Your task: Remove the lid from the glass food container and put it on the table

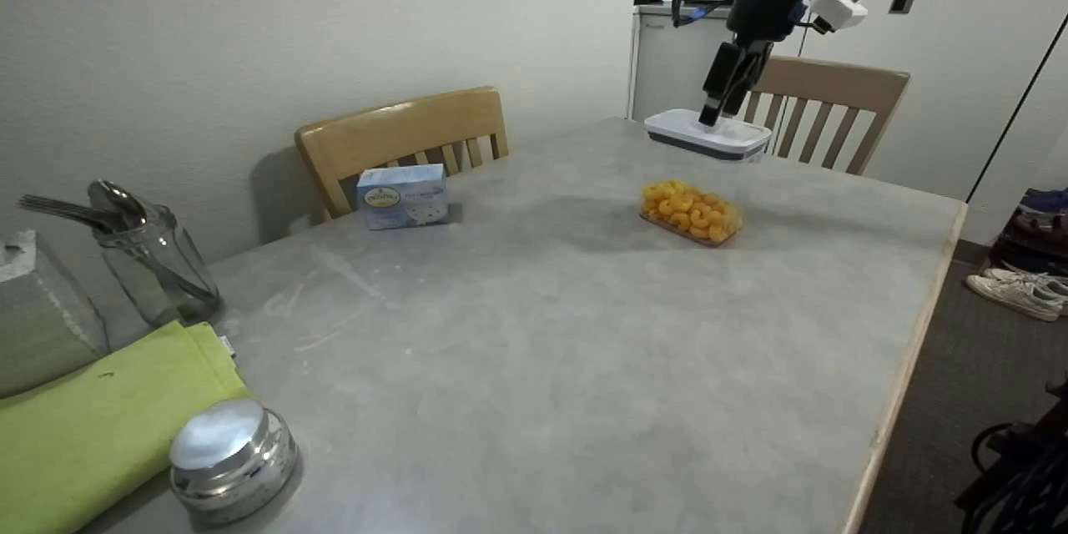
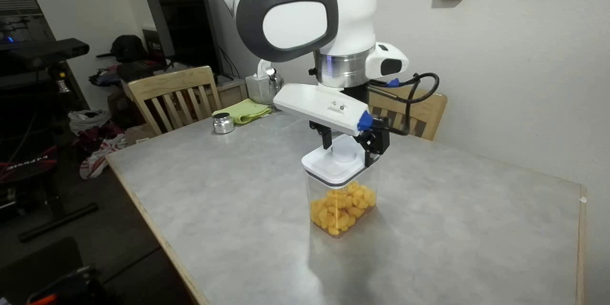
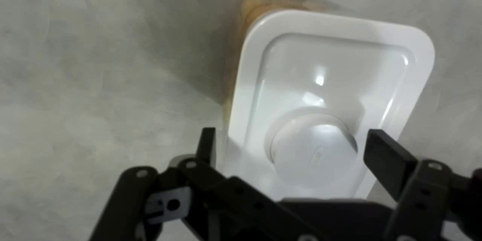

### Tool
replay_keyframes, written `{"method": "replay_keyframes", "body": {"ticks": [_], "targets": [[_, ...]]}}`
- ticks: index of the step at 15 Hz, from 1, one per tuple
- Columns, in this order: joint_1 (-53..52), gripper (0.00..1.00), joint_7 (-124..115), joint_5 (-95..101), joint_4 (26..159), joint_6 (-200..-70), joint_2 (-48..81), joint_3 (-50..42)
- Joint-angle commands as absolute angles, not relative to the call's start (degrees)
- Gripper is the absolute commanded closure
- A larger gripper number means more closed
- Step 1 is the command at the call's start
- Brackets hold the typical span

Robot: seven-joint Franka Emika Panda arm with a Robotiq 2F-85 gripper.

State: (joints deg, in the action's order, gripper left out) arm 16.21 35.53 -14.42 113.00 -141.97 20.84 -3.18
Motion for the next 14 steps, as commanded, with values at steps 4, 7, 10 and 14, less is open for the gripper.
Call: {"method": "replay_keyframes", "body": {"ticks": [4,7,10,14], "targets": [[16.29,0.00,36.03,-12.75,113.00,-144.28,21.25,-2.12],[15.78,0.00,35.96,-10.75,113.00,-146.29,21.07,-1.93],[15.53,0.00,35.40,-8.82,113.01,-147.47,21.32,-1.87],[14.62,0.08,31.84,-5.73,113.61,-147.26,21.41,-2.91]]}}
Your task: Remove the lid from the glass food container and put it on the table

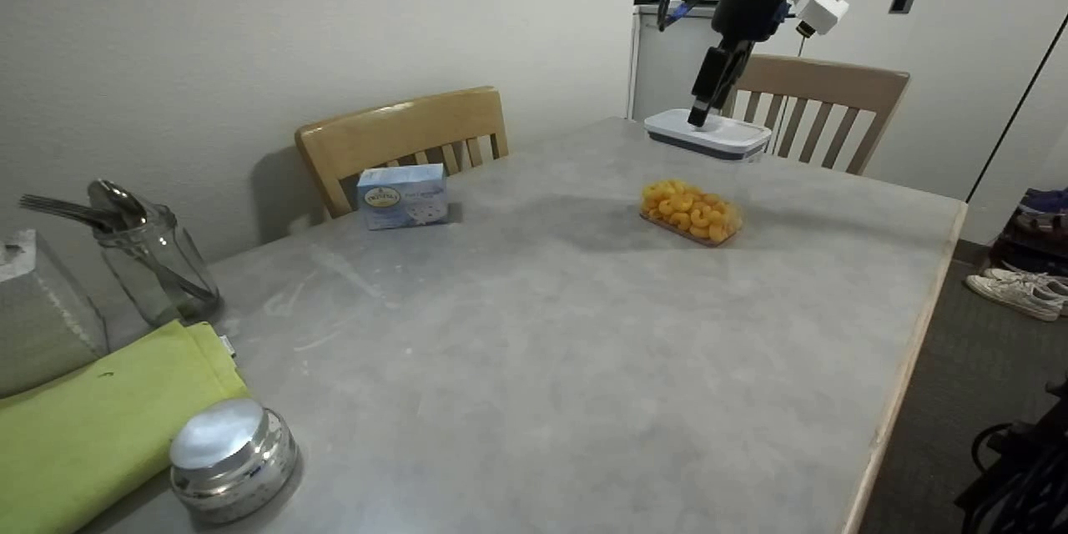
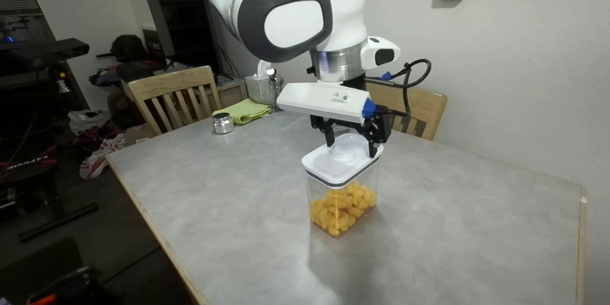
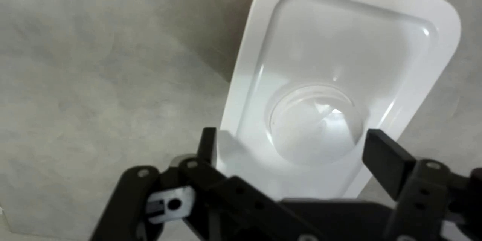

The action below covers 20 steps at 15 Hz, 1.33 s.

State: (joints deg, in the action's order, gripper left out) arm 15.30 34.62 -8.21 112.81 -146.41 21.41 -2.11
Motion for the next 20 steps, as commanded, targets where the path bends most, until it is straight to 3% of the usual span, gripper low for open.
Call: {"method": "replay_keyframes", "body": {"ticks": [1,2,7,9,11,16,20], "targets": [[14.32,0.10,30.29,-4.63,113.76,-147.24,21.36,-3.23],[14.07,0.16,28.54,-3.52,113.82,-147.02,21.25,-3.43],[13.12,0.01,23.82,-0.55,113.85,-146.67,20.73,-3.35],[12.70,0.09,22.47,0.16,113.84,-146.50,20.71,-3.43],[12.38,0.32,21.28,0.62,113.91,-146.36,20.74,-3.51],[12.06,0.69,19.57,0.78,113.88,-146.23,20.44,-3.62],[12.10,0.72,19.34,0.43,114.05,-146.18,19.02,-3.52]]}}
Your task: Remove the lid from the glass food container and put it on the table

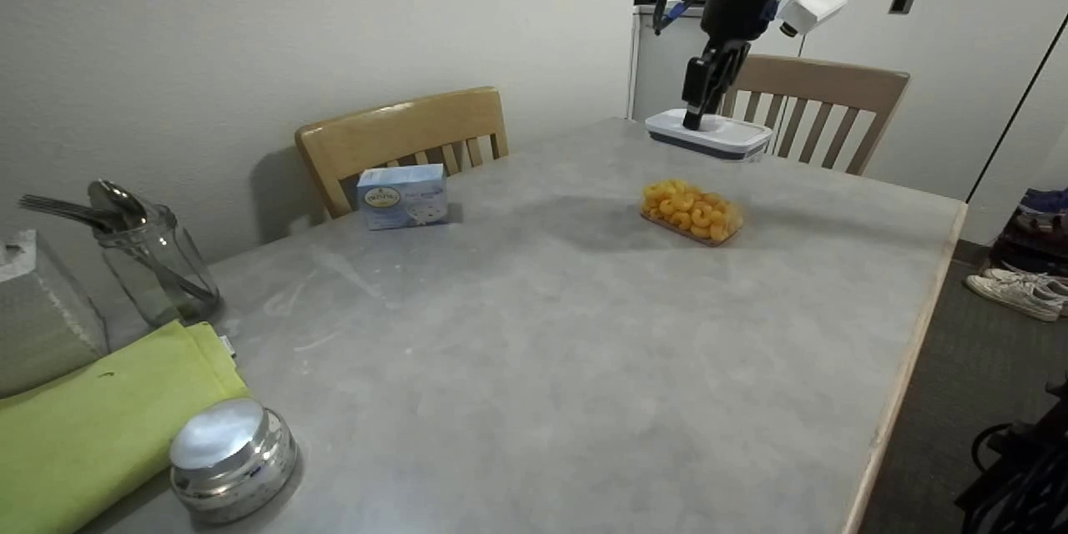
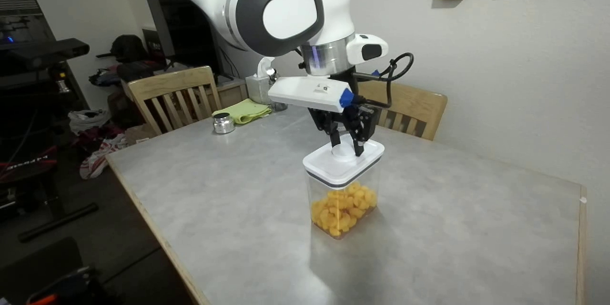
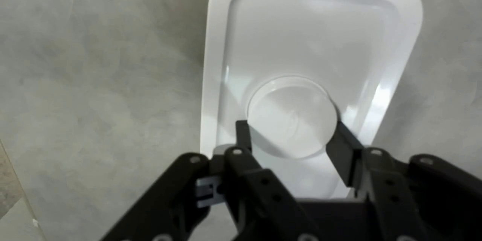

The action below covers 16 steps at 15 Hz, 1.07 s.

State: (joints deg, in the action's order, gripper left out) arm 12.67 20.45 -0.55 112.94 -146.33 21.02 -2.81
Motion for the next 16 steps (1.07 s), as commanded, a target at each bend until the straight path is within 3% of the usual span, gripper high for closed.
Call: {"method": "replay_keyframes", "body": {"ticks": [1,16], "targets": [[12.05,0.72,19.35,0.51,114.06,-146.12,18.59,-3.51],[7.91,0.72,23.24,-10.81,116.64,-143.45,9.40,0.85]]}}
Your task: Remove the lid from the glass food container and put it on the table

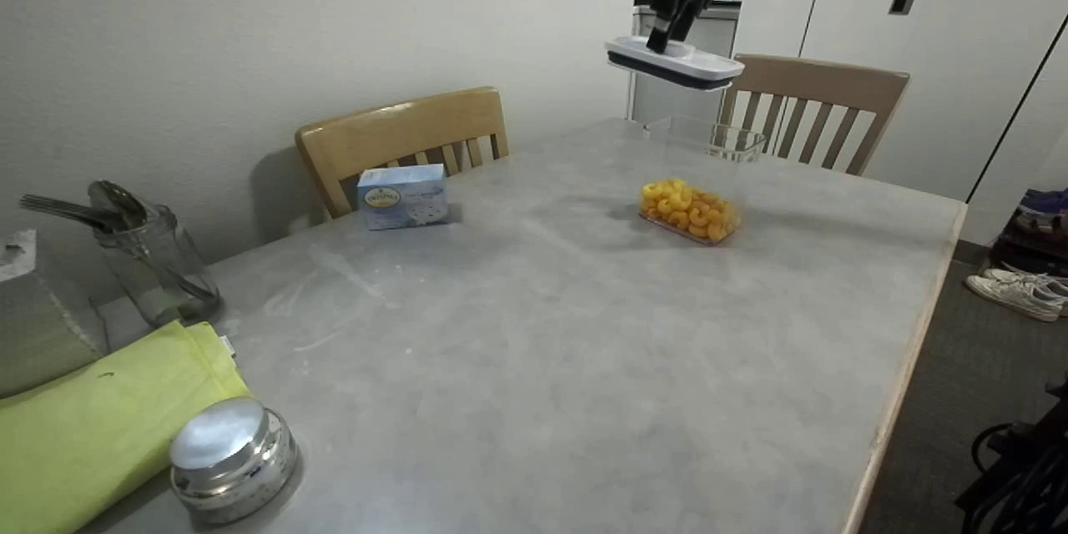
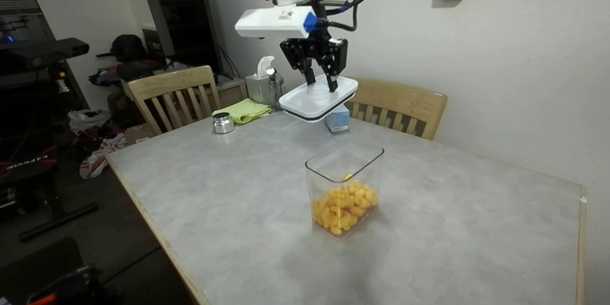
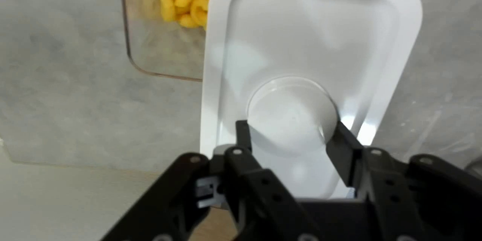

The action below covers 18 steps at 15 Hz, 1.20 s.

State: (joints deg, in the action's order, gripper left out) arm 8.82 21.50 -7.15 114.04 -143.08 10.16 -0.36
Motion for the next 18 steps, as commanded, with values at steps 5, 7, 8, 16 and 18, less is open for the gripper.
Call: {"method": "replay_keyframes", "body": {"ticks": [5,7,8,16,18], "targets": [[5.02,0.72,20.88,-11.45,120.71,-148.88,11.15,2.05],[4.07,0.72,19.52,-9.41,122.31,-153.15,13.25,1.90],[3.60,0.72,19.25,-7.31,123.26,-157.09,14.68,1.49],[5.19,0.72,13.29,-3.87,124.83,-174.22,26.45,3.68],[4.99,0.72,11.57,-3.31,124.41,-176.17,28.69,3.68]]}}
